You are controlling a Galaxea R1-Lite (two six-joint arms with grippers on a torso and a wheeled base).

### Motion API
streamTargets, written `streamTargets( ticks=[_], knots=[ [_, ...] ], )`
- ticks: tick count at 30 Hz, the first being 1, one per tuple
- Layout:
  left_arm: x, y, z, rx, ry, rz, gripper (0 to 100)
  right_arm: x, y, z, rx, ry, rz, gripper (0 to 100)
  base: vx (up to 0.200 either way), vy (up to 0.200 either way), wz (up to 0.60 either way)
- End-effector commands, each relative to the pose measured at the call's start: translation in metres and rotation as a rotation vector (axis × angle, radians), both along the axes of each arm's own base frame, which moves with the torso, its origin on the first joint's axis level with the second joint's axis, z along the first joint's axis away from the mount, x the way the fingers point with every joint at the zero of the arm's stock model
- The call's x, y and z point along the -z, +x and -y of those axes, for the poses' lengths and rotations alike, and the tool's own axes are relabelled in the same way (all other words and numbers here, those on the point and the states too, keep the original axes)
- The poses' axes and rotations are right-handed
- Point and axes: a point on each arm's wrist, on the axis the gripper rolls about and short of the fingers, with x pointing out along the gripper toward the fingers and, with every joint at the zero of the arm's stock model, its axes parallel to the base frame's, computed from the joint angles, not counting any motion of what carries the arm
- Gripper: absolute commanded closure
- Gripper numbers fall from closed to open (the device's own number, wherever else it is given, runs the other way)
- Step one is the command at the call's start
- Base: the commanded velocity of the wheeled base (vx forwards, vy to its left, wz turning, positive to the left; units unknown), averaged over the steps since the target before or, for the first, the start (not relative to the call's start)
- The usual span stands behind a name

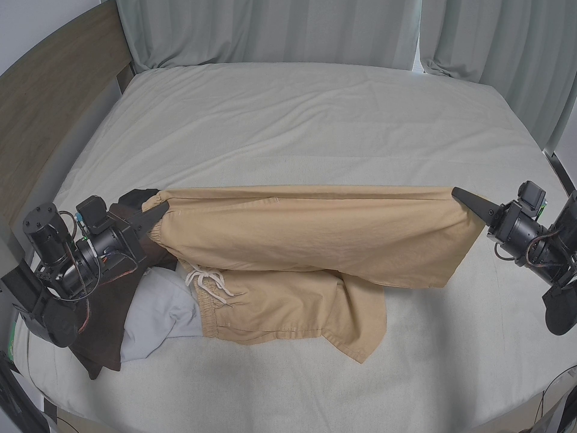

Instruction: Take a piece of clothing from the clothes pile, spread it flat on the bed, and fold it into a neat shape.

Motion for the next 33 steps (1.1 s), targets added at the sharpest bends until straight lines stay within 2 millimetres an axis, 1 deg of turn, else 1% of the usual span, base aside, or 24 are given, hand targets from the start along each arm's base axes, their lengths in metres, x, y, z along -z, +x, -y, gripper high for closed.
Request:
streamTargets(
  ticks=[1, 9, 13, 17, 21, 23, 24, 25, 28, 29, 30, 31, 32, 33],
  knots=[
    [0.0, 0.0, 0.0, -0.002, -0.001, 0.0, 100, 0.001, 0.001, 0.0, -0.001, -0.002, -0.004, 100, 0.0, 0.0, 0.0],
    [0.0, 0.0, 0.001, 0.002, -0.002, 0.002, 100, 0.001, 0.001, -0.002, -0.006, -0.003, -0.001, 100, 0.0, 0.0, 0.0],
    [-0.007, 0.004, 0.002, 0.001, -0.013, 0.025, 100, -0.003, 0.007, -0.003, -0.003, 0.0, 0.021, 100, 0.0, 0.0, 0.0],
    [-0.012, 0.011, 0.001, -0.005, -0.029, 0.045, 100, 0.001, 0.021, -0.001, 0.011, 0.0, 0.013, 100, 0.0, 0.0, 0.0],
    [-0.018, 0.018, 0.0, -0.014, -0.076, 0.046, 100, 0.007, 0.039, 0.007, 0.045, -0.001, 0.007, 100, 0.0, 0.0, 0.0],
    [-0.018, 0.021, 0.0, -0.014, -0.095, 0.035, 100, 0.008, 0.048, 0.009, 0.053, 0.0, 0.013, 100, 0.0, 0.0, 0.0],
    [-0.017, 0.022, 0.0, -0.014, -0.097, 0.033, 100, 0.008, 0.049, 0.009, 0.054, 0.0, 0.013, 100, 0.0, 0.0, 0.0],
    [-0.018, 0.023, 0.0, -0.015, -0.103, 0.032, 100, 0.008, 0.056, 0.01, 0.057, 0.0, 0.021, 100, 0.0, 0.0, 0.0],
    [-0.019, 0.027, 0.002, -0.01, -0.105, 0.043, 100, 0.01, 0.068, 0.009, 0.061, 0.003, 0.029, 100, 0.0, 0.0, 0.0],
    [-0.019, 0.027, 0.002, -0.01, -0.105, 0.043, 100, 0.01, 0.069, 0.009, 0.061, 0.003, 0.03, 100, 0.0, 0.0, 0.0],
    [-0.017, 0.03, 0.002, -0.009, -0.105, 0.037, 100, 0.011, 0.075, 0.009, 0.061, 0.003, 0.035, 100, 0.0, 0.0, 0.0],
    [-0.017, 0.03, 0.002, -0.009, -0.105, 0.037, 100, 0.011, 0.075, 0.009, 0.061, 0.003, 0.035, 100, 0.0, 0.0, 0.0],
    [-0.015, 0.034, 0.002, -0.009, -0.105, 0.035, 100, 0.014, 0.084, 0.009, 0.063, 0.005, 0.037, 100, 0.0, 0.0, 0.0],
    [-0.013, 0.035, 0.003, -0.009, -0.105, 0.032, 100, 0.015, 0.087, 0.009, 0.062, 0.006, 0.036, 100, 0.0, 0.0, 0.0]
  ],
)
